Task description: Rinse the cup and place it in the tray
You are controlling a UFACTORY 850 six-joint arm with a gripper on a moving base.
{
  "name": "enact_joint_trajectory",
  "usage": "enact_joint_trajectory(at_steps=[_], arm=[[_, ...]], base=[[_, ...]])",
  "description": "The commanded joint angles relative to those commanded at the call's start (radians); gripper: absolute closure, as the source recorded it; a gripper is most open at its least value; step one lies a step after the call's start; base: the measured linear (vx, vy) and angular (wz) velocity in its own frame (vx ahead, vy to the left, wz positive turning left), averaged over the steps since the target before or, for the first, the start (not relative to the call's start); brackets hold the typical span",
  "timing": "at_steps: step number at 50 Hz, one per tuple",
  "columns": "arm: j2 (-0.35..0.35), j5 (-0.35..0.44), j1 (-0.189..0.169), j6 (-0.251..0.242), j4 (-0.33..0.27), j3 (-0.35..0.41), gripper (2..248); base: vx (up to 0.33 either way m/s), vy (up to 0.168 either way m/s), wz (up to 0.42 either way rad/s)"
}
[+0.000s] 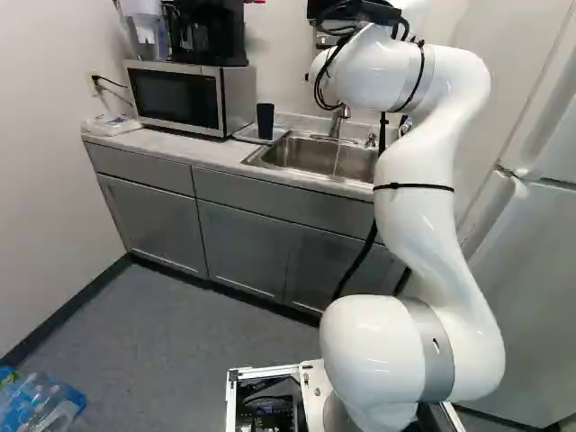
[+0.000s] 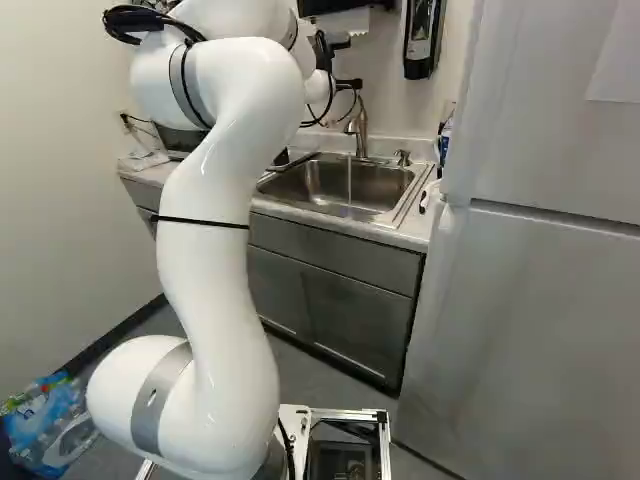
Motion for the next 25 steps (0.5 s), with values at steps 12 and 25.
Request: enact_joint_trajectory(at_steps=[12,25], arm=[[-0.001,-0.052,0.000,0.000,0.000,-0.001,3],[-0.001,-0.095,0.000,0.000,0.000,-0.001,3]], base=[[0.000,0.000,0.000],[0.000,0.000,0.000]])
